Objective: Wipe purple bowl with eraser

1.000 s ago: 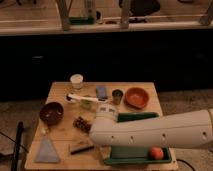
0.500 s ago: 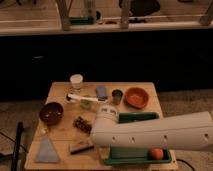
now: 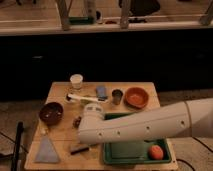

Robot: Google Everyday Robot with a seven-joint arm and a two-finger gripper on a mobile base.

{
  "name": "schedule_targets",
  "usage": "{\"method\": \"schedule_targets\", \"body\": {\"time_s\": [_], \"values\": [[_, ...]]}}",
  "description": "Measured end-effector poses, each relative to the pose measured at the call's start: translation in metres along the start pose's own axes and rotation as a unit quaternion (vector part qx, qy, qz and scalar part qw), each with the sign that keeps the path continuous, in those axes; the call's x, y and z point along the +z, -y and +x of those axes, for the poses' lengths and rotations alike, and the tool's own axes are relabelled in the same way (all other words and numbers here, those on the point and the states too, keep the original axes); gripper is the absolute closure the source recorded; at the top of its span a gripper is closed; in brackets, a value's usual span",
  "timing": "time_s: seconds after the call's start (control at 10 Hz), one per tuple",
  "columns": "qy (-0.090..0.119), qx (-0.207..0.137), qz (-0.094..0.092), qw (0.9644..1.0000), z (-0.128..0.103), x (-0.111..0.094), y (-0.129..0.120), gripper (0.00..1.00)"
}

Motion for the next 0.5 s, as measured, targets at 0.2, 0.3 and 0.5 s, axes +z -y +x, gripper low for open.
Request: {"method": "schedule_targets", "body": {"time_s": [0.2, 0.3, 0.5], "values": [[0.0, -0.01, -0.006, 0.9999, -0.006, 0.009, 0.003, 0.2], [0.004, -0.015, -0.009, 0.9998, -0.011, 0.014, 0.005, 0.2], [0.004, -0.018, -0.017, 0.9997, -0.017, 0.028, 0.009, 0.2]]}}
